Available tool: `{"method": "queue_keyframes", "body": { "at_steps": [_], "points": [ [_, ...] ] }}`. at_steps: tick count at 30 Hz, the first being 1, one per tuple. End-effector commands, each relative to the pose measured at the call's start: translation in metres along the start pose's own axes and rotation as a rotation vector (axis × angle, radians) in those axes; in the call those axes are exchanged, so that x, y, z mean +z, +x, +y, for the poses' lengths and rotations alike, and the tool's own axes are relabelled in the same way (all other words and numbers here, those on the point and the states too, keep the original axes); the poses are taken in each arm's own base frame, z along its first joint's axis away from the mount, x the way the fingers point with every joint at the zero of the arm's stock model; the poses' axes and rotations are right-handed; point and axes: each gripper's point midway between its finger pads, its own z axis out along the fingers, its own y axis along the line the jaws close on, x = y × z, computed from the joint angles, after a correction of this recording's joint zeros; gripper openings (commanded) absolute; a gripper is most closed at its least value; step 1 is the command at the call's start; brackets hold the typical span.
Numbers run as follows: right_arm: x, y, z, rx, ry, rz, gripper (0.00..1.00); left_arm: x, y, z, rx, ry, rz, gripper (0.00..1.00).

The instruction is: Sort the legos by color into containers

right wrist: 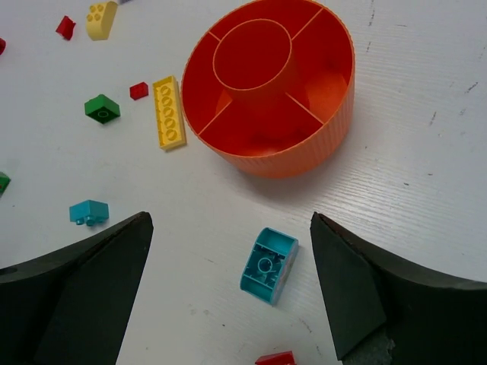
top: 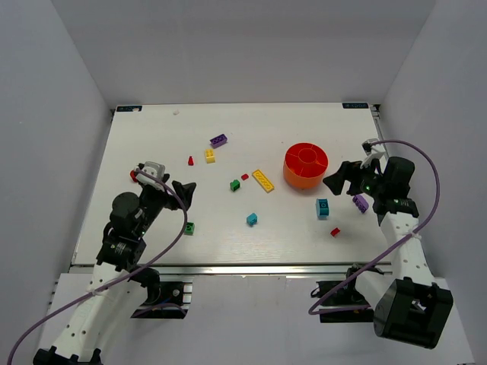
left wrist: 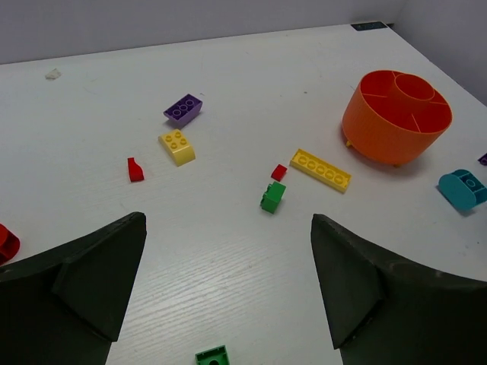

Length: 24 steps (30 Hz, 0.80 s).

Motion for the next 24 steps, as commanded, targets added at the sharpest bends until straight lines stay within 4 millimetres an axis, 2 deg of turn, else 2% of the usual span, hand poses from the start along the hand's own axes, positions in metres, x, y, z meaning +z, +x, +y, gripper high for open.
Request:
{"method": "queue_keyframes", "body": {
  "at_steps": [1,5,9,11,12,13,14,15,16,17,18,19,20,21,23,24],
  "points": [
    [-0.009,-0.029,0.014,-0.051,-0.048,-0.083,0.89,0.002,0.003,-0.008,-0.001,0.044,0.020,0.98],
    [-0.011,-0.018,0.015,-0.139,-0.061,-0.095,0.89,0.003,0.007,-0.007,-0.002,0.043,0.037,0.97],
    [-0.013,0.012,0.041,-0.312,-0.256,-0.067,0.89,0.004,0.009,-0.009,-0.004,0.052,0.041,0.92],
    [-0.012,0.024,0.044,-0.405,-0.296,-0.064,0.89,0.004,0.009,-0.011,-0.004,0.064,0.044,0.70],
    [-0.013,0.026,0.043,-0.426,-0.299,-0.058,0.89,0.005,0.010,-0.014,-0.006,0.076,0.048,0.52],
    [-0.013,0.025,0.044,-0.439,-0.304,-0.060,0.89,0.006,0.011,-0.014,-0.008,0.078,0.055,0.15],
    [-0.014,0.025,0.046,-0.459,-0.321,-0.061,0.89,0.006,0.012,-0.014,-0.010,0.076,0.059,0.06],
    [-0.016,0.030,0.053,-0.453,-0.360,-0.048,0.89,0.006,0.012,-0.014,-0.015,0.073,0.061,0.04],
    [-0.016,0.027,0.056,-0.437,-0.376,-0.056,0.89,0.007,0.014,-0.013,-0.023,0.070,0.070,0.04],
    [-0.018,0.028,0.062,-0.429,-0.415,-0.058,0.89,0.008,0.014,-0.012,-0.026,0.064,0.074,0.29],
    [-0.019,0.025,0.063,-0.433,-0.420,-0.062,0.89,0.009,0.015,-0.012,-0.032,0.061,0.081,0.48],
    [-0.018,0.025,0.066,-0.420,-0.428,-0.058,0.89,0.011,0.020,-0.010,-0.040,0.052,0.103,0.63],
    [-0.016,0.020,0.062,-0.420,-0.397,-0.064,0.80,0.013,0.022,-0.008,-0.043,0.039,0.115,0.86],
    [-0.015,0.018,0.060,-0.405,-0.381,-0.063,0.73,0.014,0.023,-0.007,-0.050,0.032,0.133,0.95],
    [-0.012,0.010,0.055,-0.372,-0.322,-0.060,0.39,0.020,0.035,0.000,-0.075,-0.012,0.189,0.98],
    [-0.011,0.008,0.055,-0.361,-0.310,-0.059,0.27,0.021,0.043,0.004,-0.087,-0.037,0.227,0.98]
  ]
}}
